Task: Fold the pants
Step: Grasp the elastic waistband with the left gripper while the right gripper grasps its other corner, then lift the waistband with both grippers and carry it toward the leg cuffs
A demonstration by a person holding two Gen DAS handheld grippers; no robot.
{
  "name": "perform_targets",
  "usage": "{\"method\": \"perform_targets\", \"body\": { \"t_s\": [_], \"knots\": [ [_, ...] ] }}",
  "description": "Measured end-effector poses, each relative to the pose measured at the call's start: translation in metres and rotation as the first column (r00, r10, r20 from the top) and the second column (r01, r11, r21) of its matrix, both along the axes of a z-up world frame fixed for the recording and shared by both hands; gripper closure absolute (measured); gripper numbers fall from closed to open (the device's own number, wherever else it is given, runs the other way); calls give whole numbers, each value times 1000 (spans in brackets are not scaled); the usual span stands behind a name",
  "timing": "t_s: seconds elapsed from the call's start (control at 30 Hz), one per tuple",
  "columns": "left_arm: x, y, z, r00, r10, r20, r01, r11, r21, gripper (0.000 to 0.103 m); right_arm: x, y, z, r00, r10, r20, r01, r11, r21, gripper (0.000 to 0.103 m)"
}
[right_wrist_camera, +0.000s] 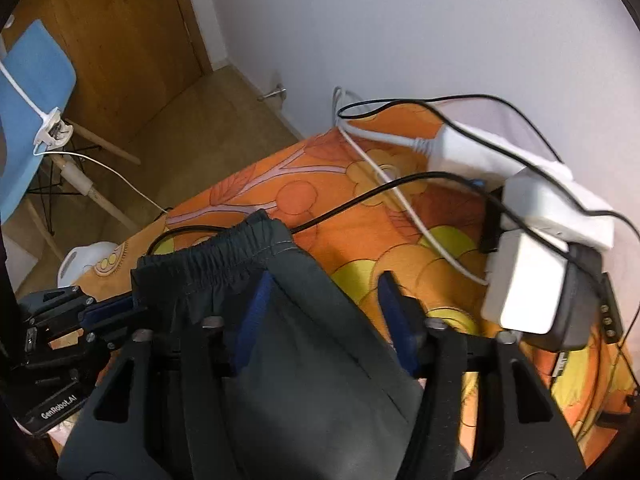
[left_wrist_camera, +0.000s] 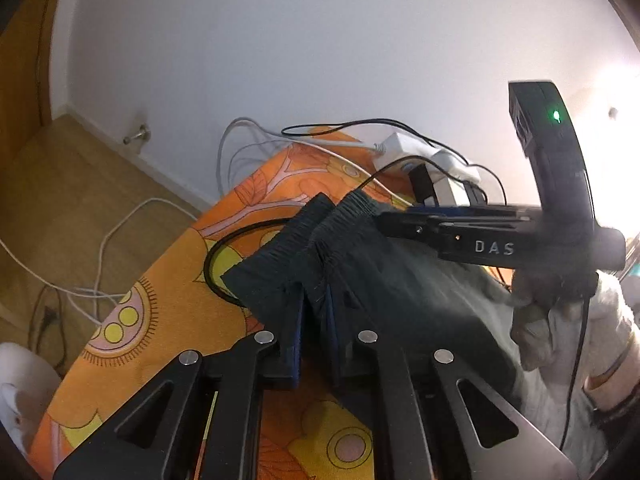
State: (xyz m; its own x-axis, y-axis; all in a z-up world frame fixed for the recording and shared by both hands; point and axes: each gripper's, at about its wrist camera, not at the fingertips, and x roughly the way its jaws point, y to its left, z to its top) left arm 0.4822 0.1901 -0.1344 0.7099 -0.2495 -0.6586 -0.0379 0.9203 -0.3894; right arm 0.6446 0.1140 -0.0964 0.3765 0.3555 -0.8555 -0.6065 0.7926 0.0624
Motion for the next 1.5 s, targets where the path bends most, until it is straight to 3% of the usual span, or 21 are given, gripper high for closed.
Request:
{"method": "perform_targets", "body": {
  "t_s": [0.03, 0.07, 0.23, 0.43, 0.57, 0.63, 0.7, 0.77, 0.97, 1.03, 1.1, 1.17, 1.23, 1.27, 1.3, 1.37, 1.47, 1.5],
  "knots": [
    [-1, 0, 0, 1000, 2, 2, -2, 1000, 1, 95, -1, 1, -1, 1000, 12, -15, -12, 1000, 9, 93],
    [-2, -1, 1, 1000, -1, 3, 0, 1000, 10, 95, -4, 2, -2, 999, 23, -24, -23, 1000, 8, 97],
    [-8, -7, 4, 1000, -24, -7, 24, 997, 78, 95, -17, 17, 6, 996, 71, 48, -70, 997, -29, 98],
    [-1, 8, 5, 1000, 12, -18, -10, 997, 81, 96, -19, 26, 15, 994, 82, 68, -79, 996, -43, 99],
    [4, 6, 2, 998, -7, -55, 13, 994, 111, 91, -14, 38, 1, 993, 88, 81, -77, 989, -126, 97],
    [1, 9, 5, 999, 5, -47, 0, 995, 102, 82, -10, 38, -3, 994, 98, 42, -92, 989, -119, 86],
    [-3, 13, 7, 1000, 20, -24, -18, 996, 84, 67, -7, 33, -3, 995, 99, 21, -97, 991, -96, 38],
    [-5, 13, 8, 1000, 22, -20, -20, 995, 96, 66, -4, 31, -2, 994, 100, 44, -96, 992, -88, 32],
    [8, 13, -1, 997, 22, -68, -15, 994, 109, 54, 10, 33, -18, 997, 78, -24, -79, 996, -45, 33],
    [15, 12, -5, 996, 16, -91, -7, 995, 104, 51, 11, 31, -20, 997, 69, -33, -70, 998, -12, 37],
    [19, 13, -5, 995, 16, -96, -7, 996, 92, 47, 8, 30, -20, 996, 86, -33, -85, 996, 14, 63],
    [26, 15, -5, 994, 32, -106, -26, 998, 56, 47, 2, 33, -20, 993, 111, -30, -110, 994, 18, 77],
    [31, 18, -5, 992, 61, -108, -59, 998, 20, 47, -4, 39, -20, 993, 117, 3, -117, 993, -8, 81],
    [31, 18, -5, 992, 71, -104, -71, 997, 11, 56, -6, 40, -20, 993, 115, 8, -114, 993, -9, 82],
    [32, 19, -6, 992, 84, -98, -84, 996, 0, 73, -6, 39, -20, 994, 108, 8, -108, 994, -3, 83],
    [30, 17, -4, 993, 95, -65, -95, 995, 2, 85, -6, 37, -21, 995, 95, 1, -95, 995, 12, 83],
    [23, 8, 4, 996, 91, 2, -91, 995, 37, 88, -7, 32, -18, 997, 72, -14, -71, 997, 28, 83],
    [20, 4, 8, 996, 82, 27, -83, 995, 55, 89, -7, 28, -15, 998, 58, -19, -58, 998, 36, 75]
  ]
}}
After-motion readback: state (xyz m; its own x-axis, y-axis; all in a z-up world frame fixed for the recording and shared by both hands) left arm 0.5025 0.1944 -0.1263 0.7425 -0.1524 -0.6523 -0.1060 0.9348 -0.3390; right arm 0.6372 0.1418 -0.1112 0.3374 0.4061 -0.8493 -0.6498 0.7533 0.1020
